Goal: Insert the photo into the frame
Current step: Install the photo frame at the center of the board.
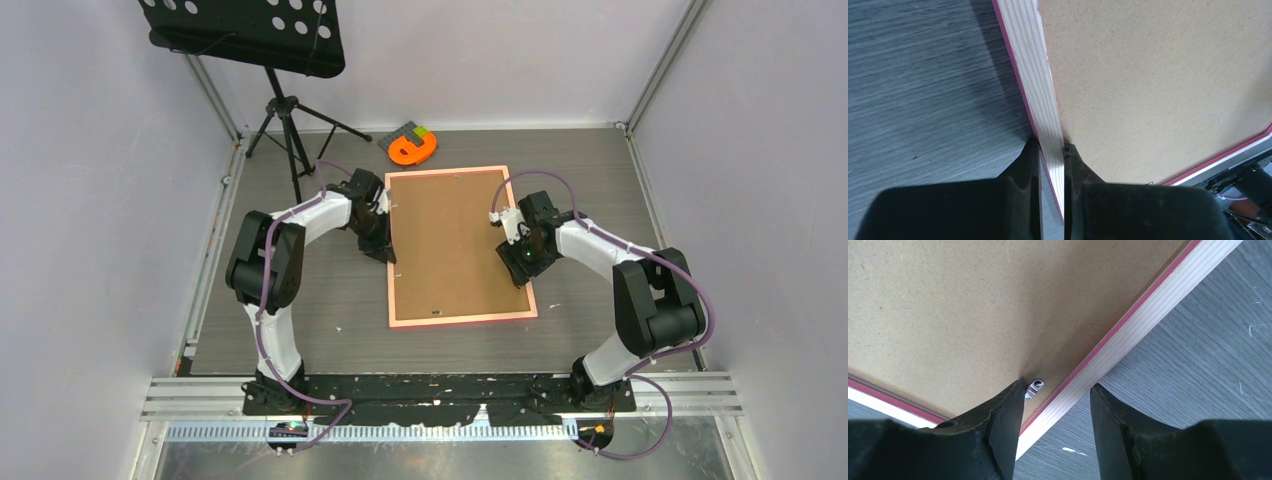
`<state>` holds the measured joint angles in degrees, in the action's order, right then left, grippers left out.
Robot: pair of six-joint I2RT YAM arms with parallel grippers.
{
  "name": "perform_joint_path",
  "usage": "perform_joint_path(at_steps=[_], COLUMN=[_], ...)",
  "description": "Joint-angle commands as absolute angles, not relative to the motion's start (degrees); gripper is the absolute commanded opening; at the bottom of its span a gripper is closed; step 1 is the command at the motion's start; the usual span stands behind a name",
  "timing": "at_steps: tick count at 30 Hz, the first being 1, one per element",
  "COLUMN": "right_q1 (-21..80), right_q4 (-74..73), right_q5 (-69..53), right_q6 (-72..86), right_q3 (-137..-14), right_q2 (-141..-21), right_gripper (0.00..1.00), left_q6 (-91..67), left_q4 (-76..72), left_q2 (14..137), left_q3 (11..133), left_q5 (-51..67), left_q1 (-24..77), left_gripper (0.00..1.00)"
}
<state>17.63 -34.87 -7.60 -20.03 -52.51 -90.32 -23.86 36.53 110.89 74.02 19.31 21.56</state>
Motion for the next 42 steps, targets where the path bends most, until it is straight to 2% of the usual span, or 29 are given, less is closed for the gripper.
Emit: perform_joint_path(at_steps=[1,31,38,40,42], right_q1=[18.1,18.1,18.1,17.9,17.7], right_q4=[-35.1,-36.2,-36.1,-36.0,-36.0], right_q5=[-5.7,-5.2,-5.3,-6.1,-6.9], right_q6=[-23.4,-35.8,-37.5,-36.8,-35.5], right_q3=[-53.1,-54.7,-54.8,-55.0,-55.4], right_q2=[-90.9,-90.0,-89.7,-89.4,-88.9], right_gripper=[0.53,0.32,0.32,0.35,0.42], left_q6=[-20.3,-20.1,-20.2,-20.2,-20.3], left_q4=[35.0,35.0,35.0,35.0,34.9], left_q2=[112.9,113.0,112.9,112.9,113.0], left_q3=[73.9,73.9,73.8,73.9,73.8], left_q5=[19.1,19.5,19.5,19.6,19.5], left_q1=[21.6,21.4,21.4,21.3,21.3], left_gripper=[0.00,0.00,0.00,0.00,0.00])
